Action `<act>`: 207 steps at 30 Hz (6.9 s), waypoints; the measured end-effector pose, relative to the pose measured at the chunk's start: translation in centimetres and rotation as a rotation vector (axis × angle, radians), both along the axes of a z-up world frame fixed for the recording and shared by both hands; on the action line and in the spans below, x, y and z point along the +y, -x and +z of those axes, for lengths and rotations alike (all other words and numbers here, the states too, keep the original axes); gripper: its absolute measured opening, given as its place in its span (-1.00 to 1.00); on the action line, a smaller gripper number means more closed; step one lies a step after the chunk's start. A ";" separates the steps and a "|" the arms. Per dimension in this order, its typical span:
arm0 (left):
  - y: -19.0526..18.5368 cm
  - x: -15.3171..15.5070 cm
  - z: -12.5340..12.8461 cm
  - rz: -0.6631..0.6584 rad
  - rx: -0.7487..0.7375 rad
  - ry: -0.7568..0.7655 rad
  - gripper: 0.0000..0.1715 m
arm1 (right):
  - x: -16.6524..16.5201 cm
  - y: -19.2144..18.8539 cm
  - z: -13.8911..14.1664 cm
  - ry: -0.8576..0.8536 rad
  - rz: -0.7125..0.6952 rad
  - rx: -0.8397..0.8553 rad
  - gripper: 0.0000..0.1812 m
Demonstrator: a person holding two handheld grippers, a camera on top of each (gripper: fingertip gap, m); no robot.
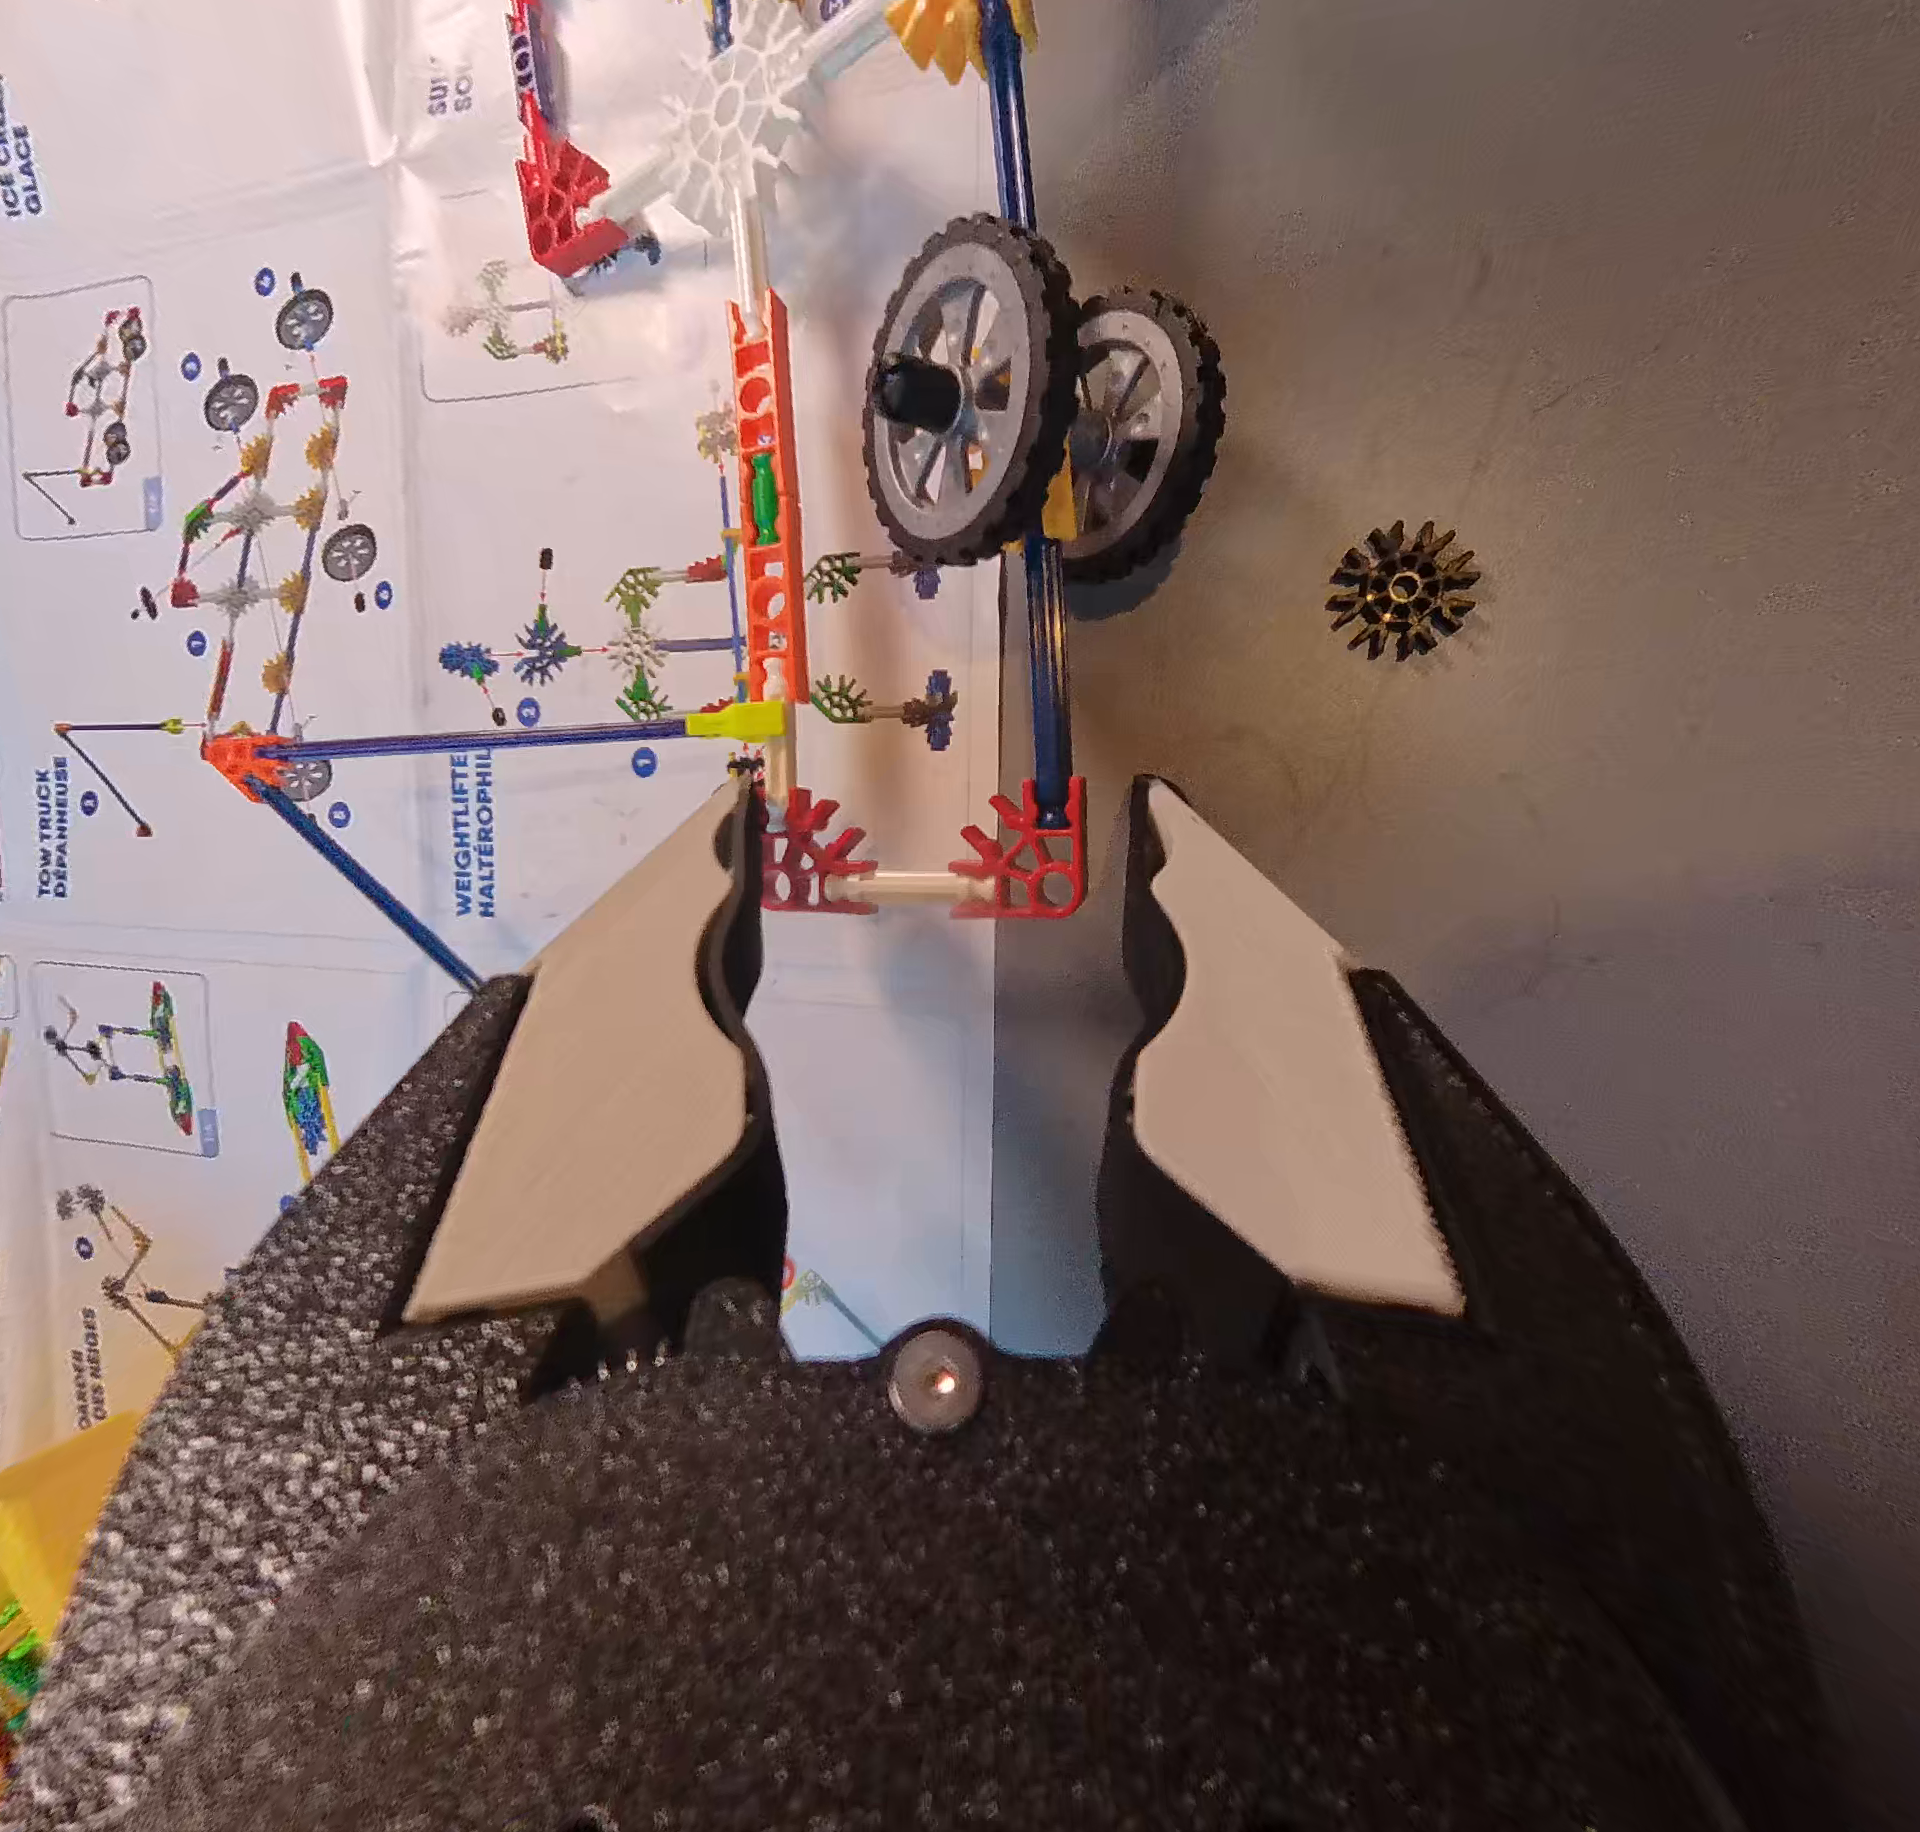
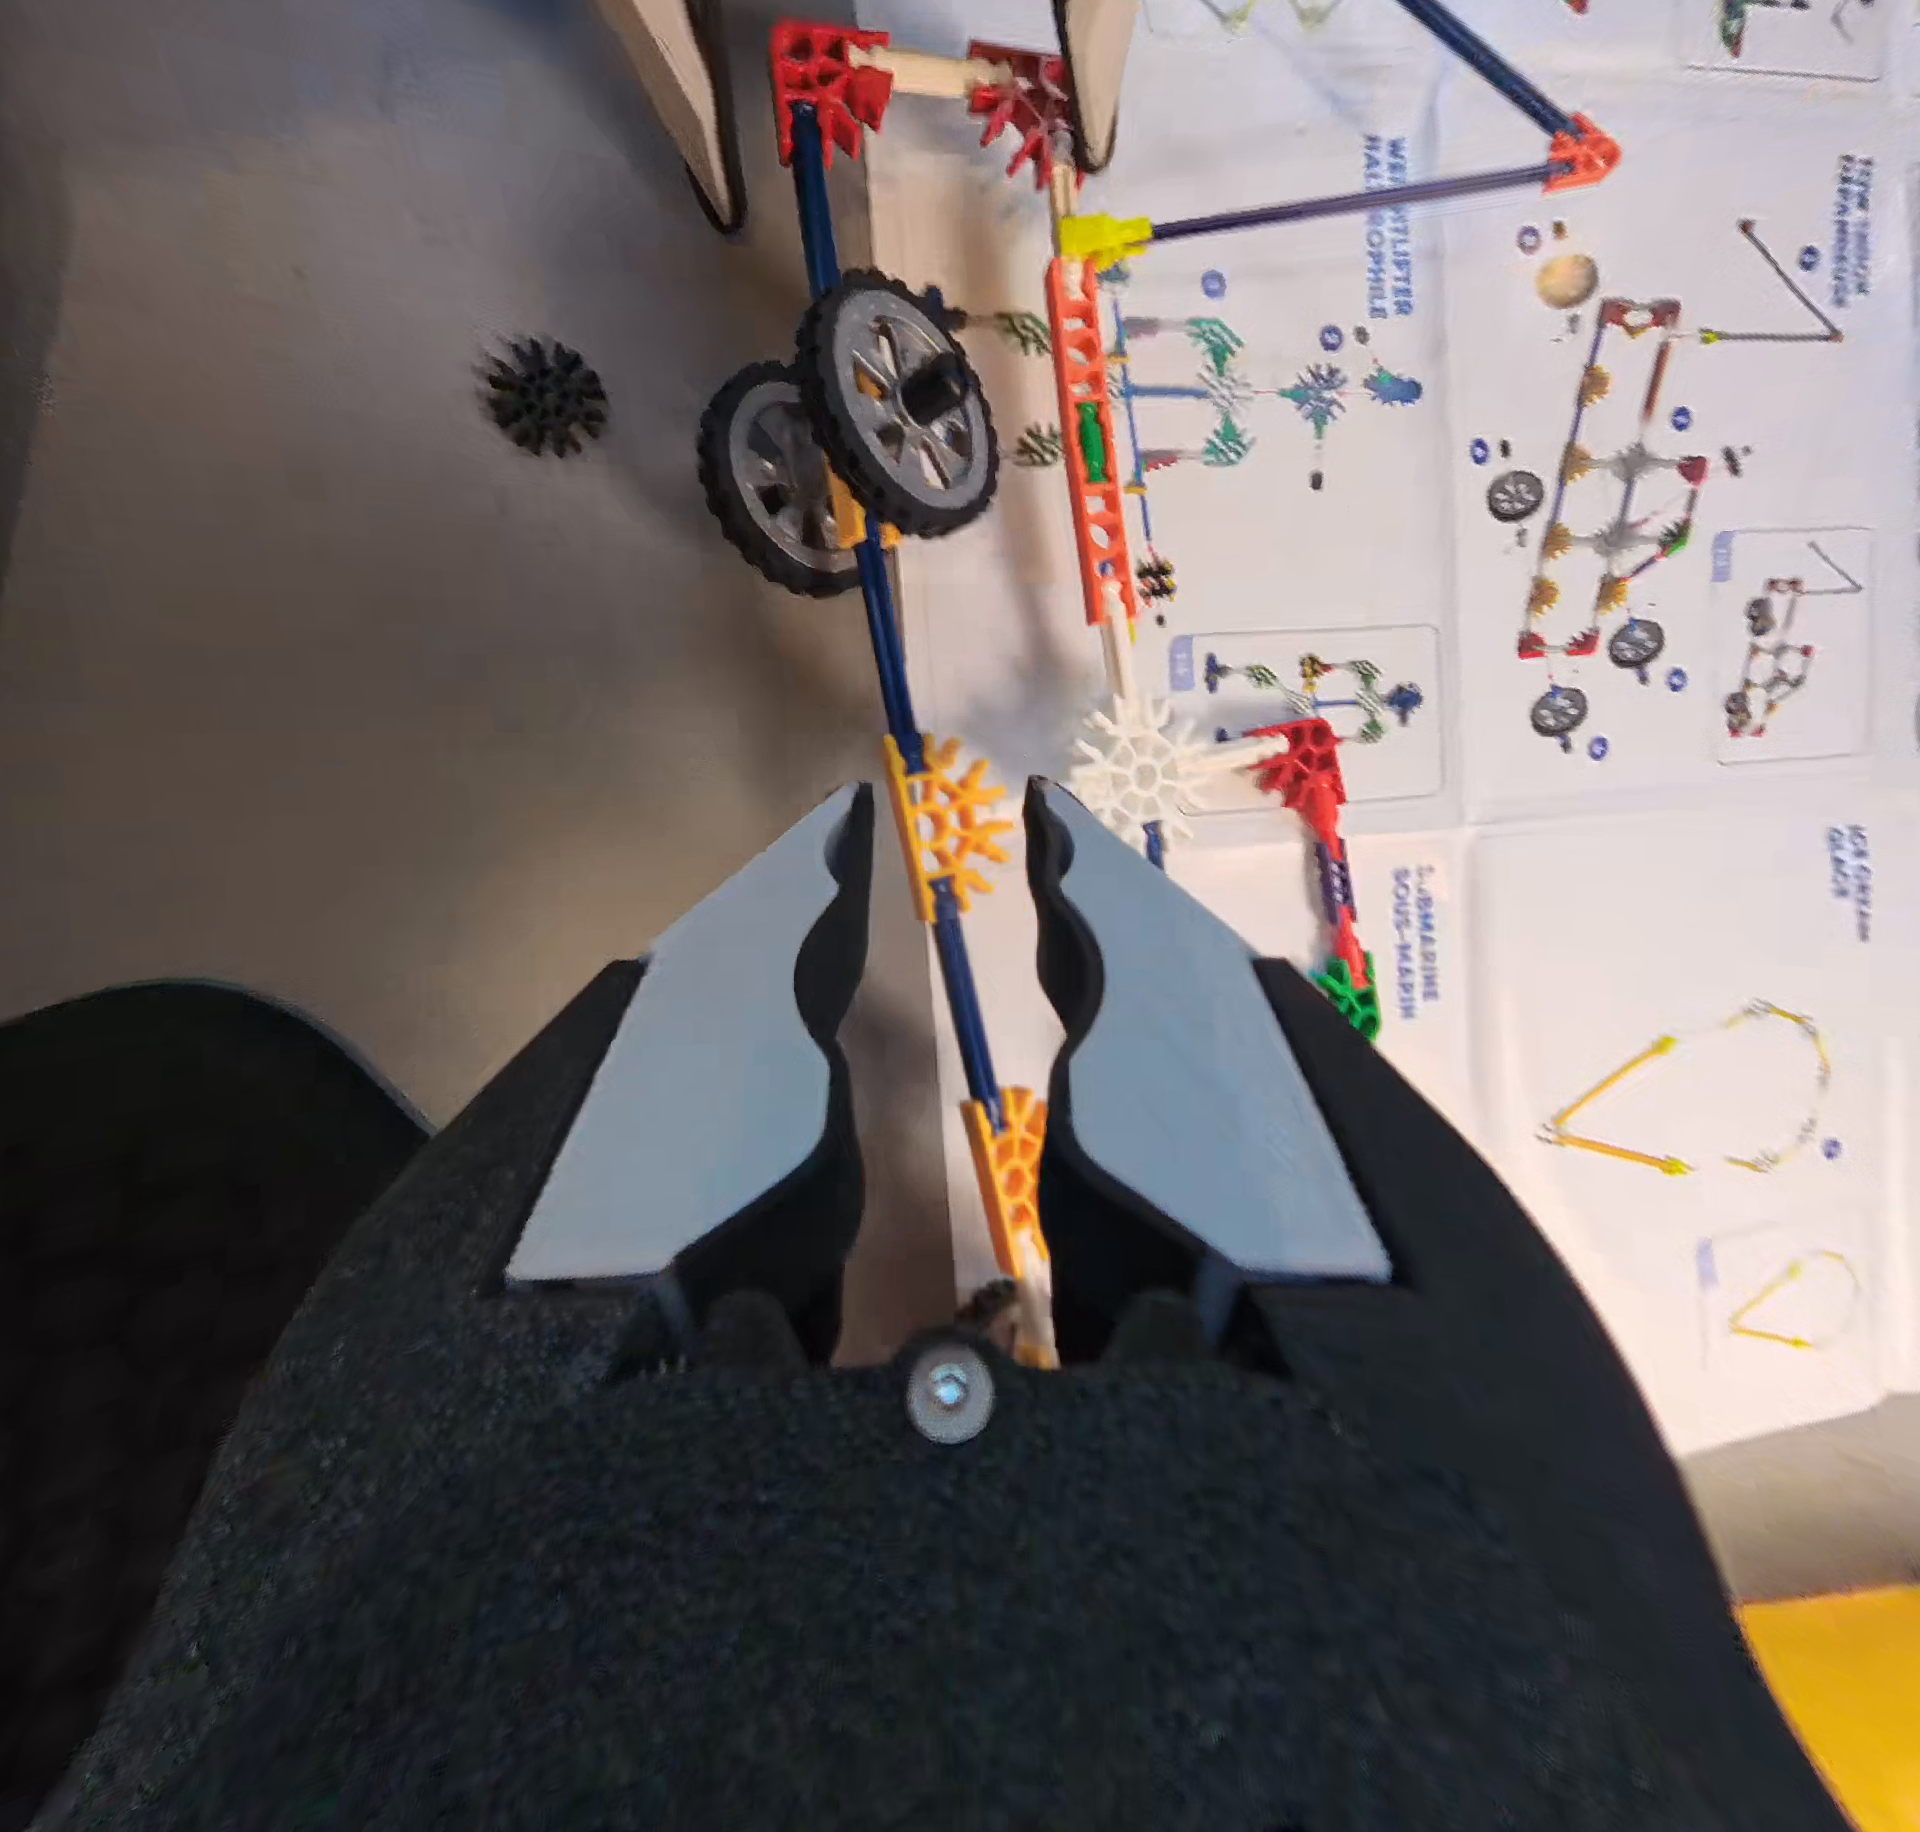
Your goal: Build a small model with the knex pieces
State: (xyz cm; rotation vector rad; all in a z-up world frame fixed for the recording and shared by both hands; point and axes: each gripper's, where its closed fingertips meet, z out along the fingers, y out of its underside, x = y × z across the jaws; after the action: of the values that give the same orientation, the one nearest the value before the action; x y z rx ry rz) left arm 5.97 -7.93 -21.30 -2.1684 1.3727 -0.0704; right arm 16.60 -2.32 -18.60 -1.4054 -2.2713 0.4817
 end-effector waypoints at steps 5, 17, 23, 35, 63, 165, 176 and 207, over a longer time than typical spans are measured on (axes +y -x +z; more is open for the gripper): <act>0.7 0.3 -0.1 -0.033 0.074 -0.040 -0.35 | 1.6 -2.0 -1.9 -0.085 0.001 -0.062 -0.79; 1.0 -0.7 0.2 0.048 -0.086 0.070 -0.75 | 1.3 -0.9 -1.1 -0.479 -0.133 0.254 -0.95; 0.8 -1.1 0.4 0.120 -0.228 0.183 -0.75 | 1.6 -0.6 -0.7 -0.585 -0.179 0.308 -0.95; 0.8 -1.6 0.6 0.166 -0.354 0.233 -0.76 | -1.3 0.2 0.1 -0.284 -0.159 0.268 -0.50; 0.7 -0.4 2.6 0.250 -0.624 0.470 -0.78 | -3.4 7.1 0.3 -0.865 -0.005 0.446 -0.59; 12.4 1.2 4.4 0.280 -0.713 0.155 -0.61 | 5.4 -2.1 6.6 0.151 -0.230 0.029 -0.74; 17.9 -3.7 7.3 0.499 -0.475 -0.167 -0.57 | 4.1 0.5 7.6 0.003 -0.196 -0.012 -0.73; 2.9 4.2 2.0 0.188 -0.077 -0.370 -0.76 | 4.0 4.1 6.8 0.156 -0.216 0.094 -0.97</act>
State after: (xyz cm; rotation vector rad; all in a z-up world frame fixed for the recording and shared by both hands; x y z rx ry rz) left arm 3.05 -3.70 -19.29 -1.9471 1.0393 0.1580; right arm 12.53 1.71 -11.76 -1.6457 -2.0163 0.6506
